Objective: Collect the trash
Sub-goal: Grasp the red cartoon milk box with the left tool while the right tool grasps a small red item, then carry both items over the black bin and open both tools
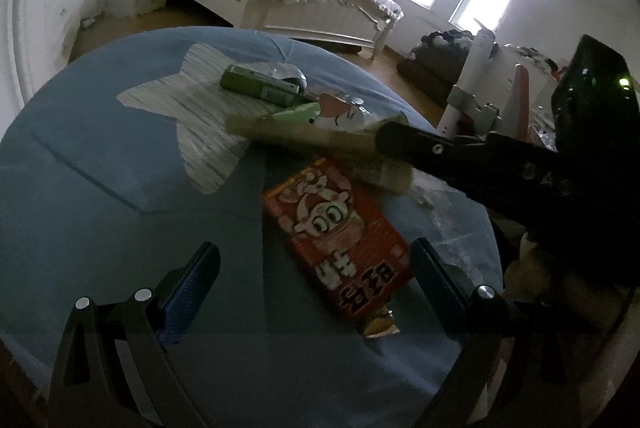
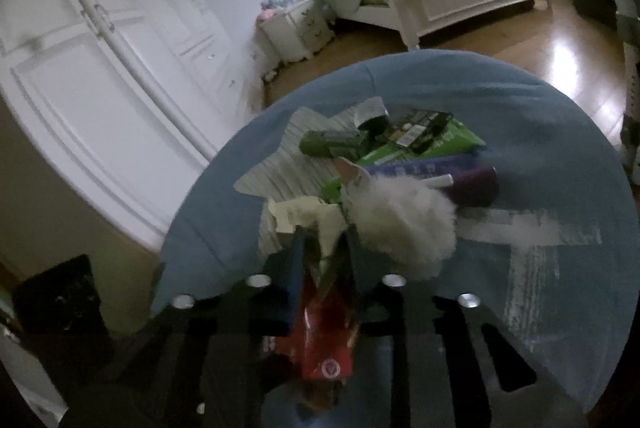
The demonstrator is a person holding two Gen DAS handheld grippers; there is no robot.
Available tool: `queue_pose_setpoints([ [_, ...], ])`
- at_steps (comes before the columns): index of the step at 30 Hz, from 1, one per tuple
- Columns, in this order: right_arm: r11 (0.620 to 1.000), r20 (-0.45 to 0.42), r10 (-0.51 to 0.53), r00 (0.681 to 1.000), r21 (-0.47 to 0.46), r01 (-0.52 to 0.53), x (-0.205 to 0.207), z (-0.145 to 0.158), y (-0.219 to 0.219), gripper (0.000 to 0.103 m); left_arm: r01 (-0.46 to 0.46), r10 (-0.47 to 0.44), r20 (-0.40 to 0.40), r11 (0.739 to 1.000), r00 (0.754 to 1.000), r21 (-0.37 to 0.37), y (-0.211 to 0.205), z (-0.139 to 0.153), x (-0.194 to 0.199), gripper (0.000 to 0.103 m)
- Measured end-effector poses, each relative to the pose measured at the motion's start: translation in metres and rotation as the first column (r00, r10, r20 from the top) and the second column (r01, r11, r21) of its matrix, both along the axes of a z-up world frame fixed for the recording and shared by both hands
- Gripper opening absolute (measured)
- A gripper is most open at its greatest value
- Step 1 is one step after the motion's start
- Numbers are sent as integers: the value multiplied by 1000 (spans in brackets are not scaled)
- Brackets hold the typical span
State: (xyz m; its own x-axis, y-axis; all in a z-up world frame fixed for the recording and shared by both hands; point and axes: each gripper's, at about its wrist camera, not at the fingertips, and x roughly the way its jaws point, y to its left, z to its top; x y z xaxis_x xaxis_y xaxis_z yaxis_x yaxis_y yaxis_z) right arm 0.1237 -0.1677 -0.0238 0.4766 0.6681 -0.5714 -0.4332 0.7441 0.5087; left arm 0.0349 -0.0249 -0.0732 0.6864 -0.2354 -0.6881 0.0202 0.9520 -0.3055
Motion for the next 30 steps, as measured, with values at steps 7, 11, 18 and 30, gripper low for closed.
queue_pose_setpoints([
  [7, 993, 45, -49, 998, 108, 44, -11, 18, -34, 11, 23, -23, -23, 1000, 999, 2, -18, -1, 16, 95],
  [11, 987, 73, -88, 993, 139, 77, -21, 26, -51, 11, 12, -10, -48, 1000, 999, 26, -22, -3, 25, 89],
  [18, 981, 72, -117, 990, 162, 105, -29, 26, -67, 11, 32, -30, -68, 999, 997, 18, -11, -7, 22, 62],
  [30, 952, 94, -217, 972, 239, 189, -51, 40, -95, 11, 33, -34, 60, 999, 998, 19, 3, 29, -7, 55],
])
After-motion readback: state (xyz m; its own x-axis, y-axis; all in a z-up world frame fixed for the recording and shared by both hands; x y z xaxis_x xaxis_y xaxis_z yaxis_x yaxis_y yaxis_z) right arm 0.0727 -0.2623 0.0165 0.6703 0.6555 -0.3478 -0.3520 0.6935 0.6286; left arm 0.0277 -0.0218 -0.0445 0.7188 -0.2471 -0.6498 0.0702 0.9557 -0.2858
